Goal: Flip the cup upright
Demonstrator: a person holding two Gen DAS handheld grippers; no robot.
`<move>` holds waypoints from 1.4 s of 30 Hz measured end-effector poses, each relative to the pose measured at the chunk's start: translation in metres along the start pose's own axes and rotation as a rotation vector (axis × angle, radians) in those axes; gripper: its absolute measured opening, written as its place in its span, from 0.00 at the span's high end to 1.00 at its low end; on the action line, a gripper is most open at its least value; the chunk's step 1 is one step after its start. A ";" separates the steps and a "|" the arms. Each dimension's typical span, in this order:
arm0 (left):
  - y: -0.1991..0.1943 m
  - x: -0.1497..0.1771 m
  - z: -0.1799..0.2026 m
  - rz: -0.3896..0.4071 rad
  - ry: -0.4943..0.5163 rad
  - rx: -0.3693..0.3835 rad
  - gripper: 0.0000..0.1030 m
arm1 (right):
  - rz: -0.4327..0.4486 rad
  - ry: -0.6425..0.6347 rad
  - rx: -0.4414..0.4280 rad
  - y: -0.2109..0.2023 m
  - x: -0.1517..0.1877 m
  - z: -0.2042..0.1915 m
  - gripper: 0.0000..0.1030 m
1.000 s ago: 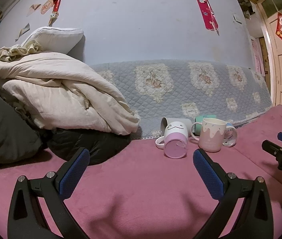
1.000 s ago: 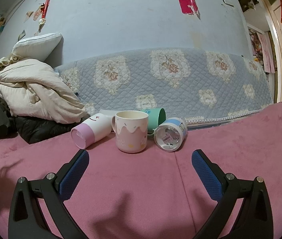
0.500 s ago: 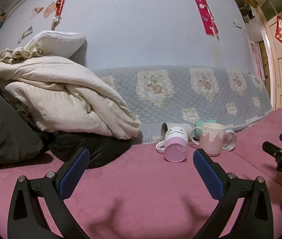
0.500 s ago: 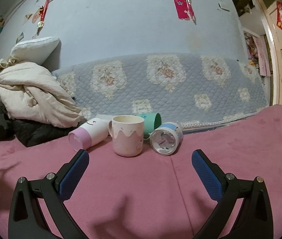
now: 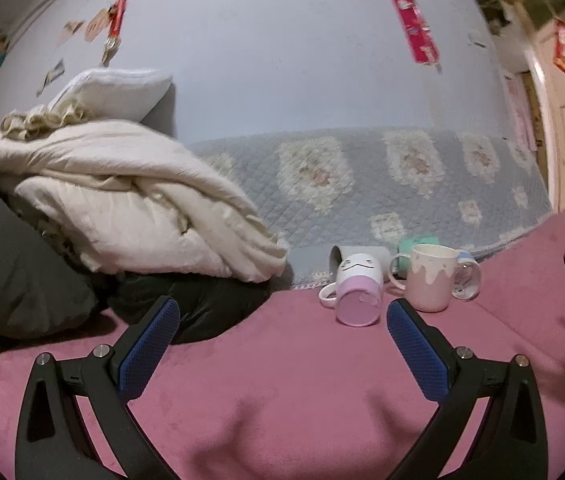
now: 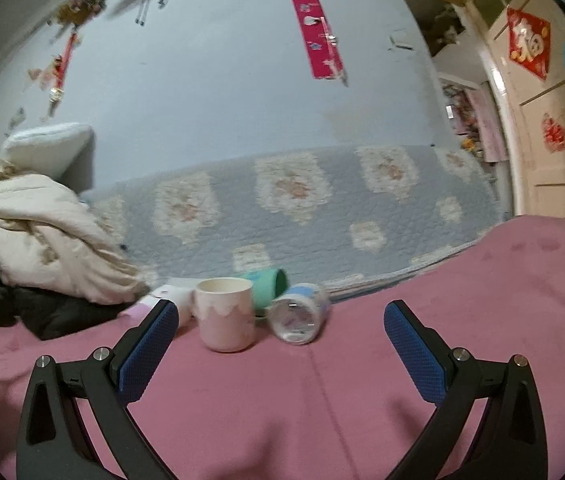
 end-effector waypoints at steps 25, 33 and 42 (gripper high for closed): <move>0.051 -0.002 -0.002 -0.031 -0.016 0.094 0.00 | -0.121 -0.182 -0.202 0.073 0.015 -0.107 0.00; 0.050 -0.002 -0.007 -0.037 -0.043 0.081 0.00 | -0.142 -0.181 -0.144 0.075 0.017 -0.098 0.00; 0.026 -0.004 0.009 0.046 0.046 0.057 0.00 | -0.101 -0.229 -0.081 0.067 0.017 -0.101 0.00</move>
Point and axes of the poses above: each gripper's, at about its wrist camera, not at the fingertips, and y roughly the way its jaws point, z to its right, x to its underside, the point moved 10 cm from there along y, roughly the way its jaws point, and after that the axes turned 3 degrees about x, right-handed, at the moved point
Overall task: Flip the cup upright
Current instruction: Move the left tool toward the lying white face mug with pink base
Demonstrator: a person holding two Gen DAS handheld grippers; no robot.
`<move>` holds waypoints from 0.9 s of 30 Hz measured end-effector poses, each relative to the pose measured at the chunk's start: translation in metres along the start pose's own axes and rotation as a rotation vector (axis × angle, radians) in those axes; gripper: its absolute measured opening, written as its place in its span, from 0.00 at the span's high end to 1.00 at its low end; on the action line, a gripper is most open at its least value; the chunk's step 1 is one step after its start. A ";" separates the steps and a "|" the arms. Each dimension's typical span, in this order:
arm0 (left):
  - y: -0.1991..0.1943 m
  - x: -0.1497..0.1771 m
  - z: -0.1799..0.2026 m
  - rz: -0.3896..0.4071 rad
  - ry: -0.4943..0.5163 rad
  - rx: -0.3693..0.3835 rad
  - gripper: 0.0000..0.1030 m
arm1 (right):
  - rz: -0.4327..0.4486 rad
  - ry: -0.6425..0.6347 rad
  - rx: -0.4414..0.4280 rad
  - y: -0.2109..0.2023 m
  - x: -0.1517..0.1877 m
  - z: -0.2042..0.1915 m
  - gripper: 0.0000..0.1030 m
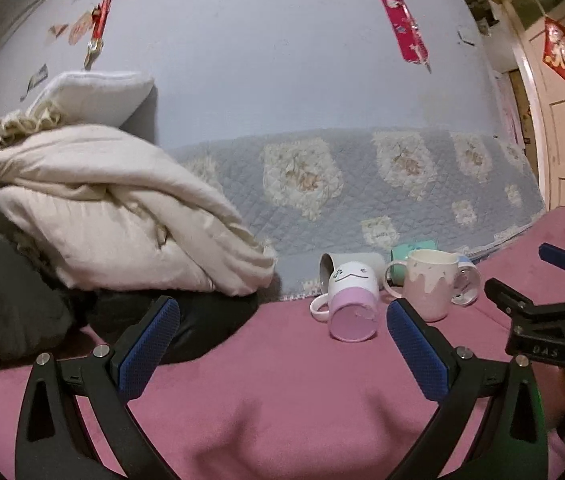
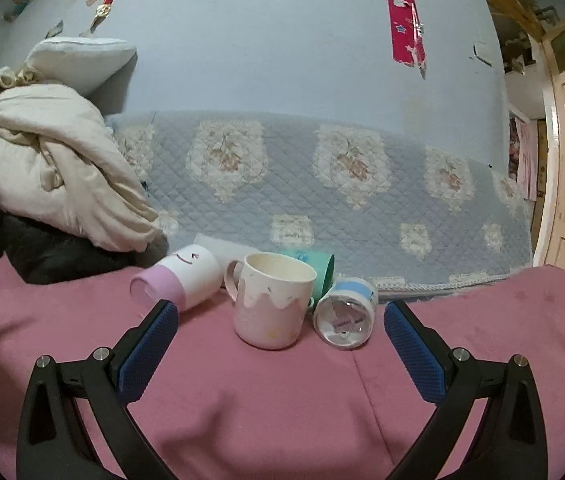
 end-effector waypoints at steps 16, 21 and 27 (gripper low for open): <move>0.035 -0.026 -0.032 0.028 -0.093 -0.030 0.00 | 0.046 0.056 -0.023 0.020 -0.023 0.000 0.00; 0.043 -0.004 -0.028 -0.017 -0.054 -0.026 0.00 | 0.060 -0.026 -0.038 0.017 -0.013 -0.021 0.00; 0.048 0.008 -0.037 -0.081 -0.126 0.006 0.00 | -0.024 0.021 -0.060 0.034 -0.002 -0.013 0.00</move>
Point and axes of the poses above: each gripper's, at about its wrist camera, not at the fingertips, and y roughly the way its jaws point, z to its right, x to its underside, the point moved 10 cm from there along y, roughly the way its jaws point, and after that the axes turned 3 degrees about x, right-handed, at the moved point
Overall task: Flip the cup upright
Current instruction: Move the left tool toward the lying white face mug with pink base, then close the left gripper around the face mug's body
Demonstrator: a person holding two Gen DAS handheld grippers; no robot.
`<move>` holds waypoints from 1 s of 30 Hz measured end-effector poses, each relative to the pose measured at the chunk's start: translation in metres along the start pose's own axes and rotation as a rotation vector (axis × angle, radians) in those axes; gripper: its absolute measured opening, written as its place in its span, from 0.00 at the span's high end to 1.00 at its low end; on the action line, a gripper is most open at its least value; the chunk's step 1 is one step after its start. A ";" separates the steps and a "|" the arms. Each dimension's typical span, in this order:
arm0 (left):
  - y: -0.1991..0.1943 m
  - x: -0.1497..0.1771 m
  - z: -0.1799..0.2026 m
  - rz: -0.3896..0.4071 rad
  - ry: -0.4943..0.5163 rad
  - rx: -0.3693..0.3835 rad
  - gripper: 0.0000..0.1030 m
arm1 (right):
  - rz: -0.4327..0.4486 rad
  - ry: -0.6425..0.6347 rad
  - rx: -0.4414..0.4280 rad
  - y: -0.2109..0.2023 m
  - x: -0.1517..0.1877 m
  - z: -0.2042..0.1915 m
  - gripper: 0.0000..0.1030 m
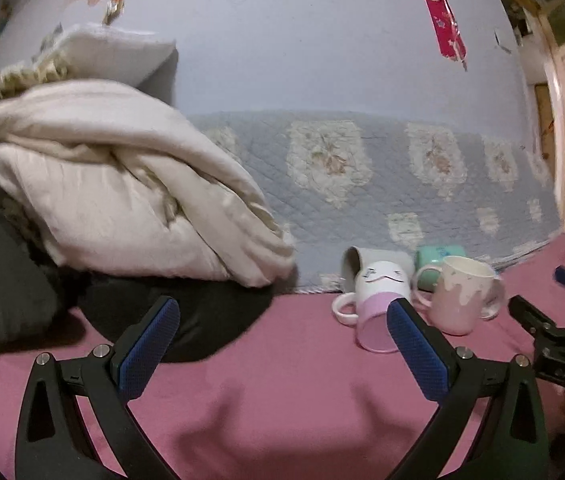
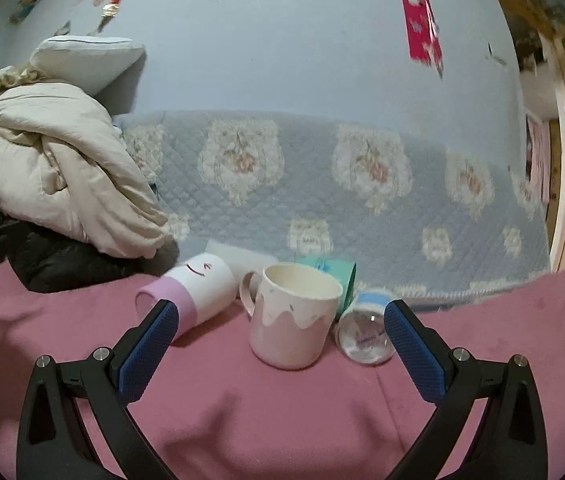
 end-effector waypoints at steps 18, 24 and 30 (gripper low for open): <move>0.044 -0.059 0.099 -0.220 0.177 0.158 0.00 | -0.020 0.112 0.126 -0.007 0.007 0.065 0.00; 0.121 -0.029 0.114 -0.566 0.125 0.205 0.13 | -0.068 0.139 0.149 0.001 0.015 0.077 0.00; 0.168 0.025 0.112 -0.766 0.071 0.196 0.17 | -0.100 0.190 0.158 0.008 0.021 0.089 0.00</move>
Point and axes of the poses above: each gripper's, at about its wrist camera, not at the fingertips, and y roughly the way its jaws point, z to its right, x to its underside, the point moved 10 cm from there along y, roughly the way its jaws point, and after that the axes turned 3 degrees about x, right-handed, at the moved point
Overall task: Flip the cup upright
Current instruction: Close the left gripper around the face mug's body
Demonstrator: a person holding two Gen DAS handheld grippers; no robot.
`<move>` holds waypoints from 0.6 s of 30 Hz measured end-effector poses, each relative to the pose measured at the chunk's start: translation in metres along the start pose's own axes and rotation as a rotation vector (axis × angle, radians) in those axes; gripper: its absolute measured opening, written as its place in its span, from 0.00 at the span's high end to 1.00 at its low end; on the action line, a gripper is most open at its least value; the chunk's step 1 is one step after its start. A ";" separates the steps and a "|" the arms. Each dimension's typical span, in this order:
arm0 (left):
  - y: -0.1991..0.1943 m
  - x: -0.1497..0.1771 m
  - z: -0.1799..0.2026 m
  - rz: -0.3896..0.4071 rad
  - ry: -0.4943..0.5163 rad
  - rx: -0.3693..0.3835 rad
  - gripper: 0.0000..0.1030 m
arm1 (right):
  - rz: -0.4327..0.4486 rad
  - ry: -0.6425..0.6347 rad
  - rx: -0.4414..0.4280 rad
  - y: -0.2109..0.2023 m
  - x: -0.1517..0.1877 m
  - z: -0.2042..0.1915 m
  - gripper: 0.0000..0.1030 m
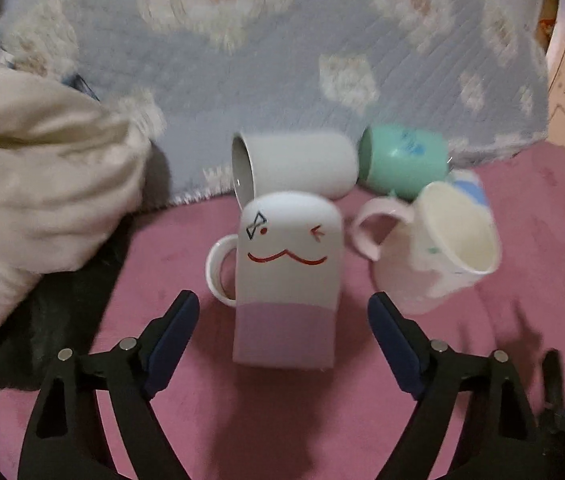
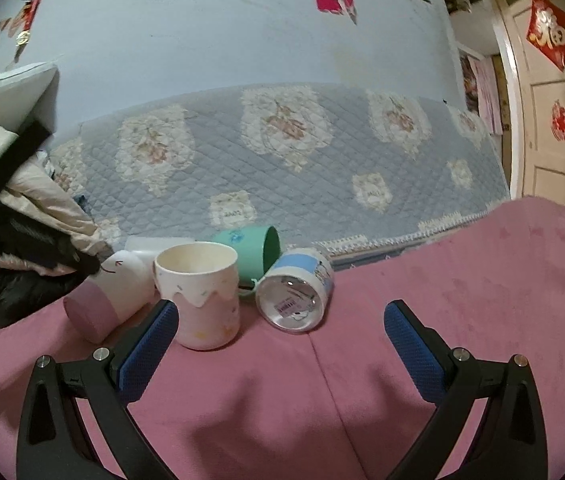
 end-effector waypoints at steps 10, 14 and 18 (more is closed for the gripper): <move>0.022 0.021 -0.002 -0.076 -0.050 0.025 0.35 | -0.013 0.013 -0.004 0.003 0.001 0.003 0.00; -0.029 0.036 0.002 0.018 -0.108 0.081 0.35 | -0.012 0.021 -0.003 0.003 0.000 0.005 0.00; -0.084 0.061 0.023 0.072 -0.121 0.131 0.35 | 0.008 0.012 0.008 0.000 -0.003 0.002 0.00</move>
Point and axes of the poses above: each gripper's, at about its wrist camera, not at the fingertips, and y roughly the way its jaws point, z to its right, x to its underside, the point moved 10 cm from there along y, roughly the way its jaws point, and after that the axes turned 3 degrees about x, right-handed, at the moved point
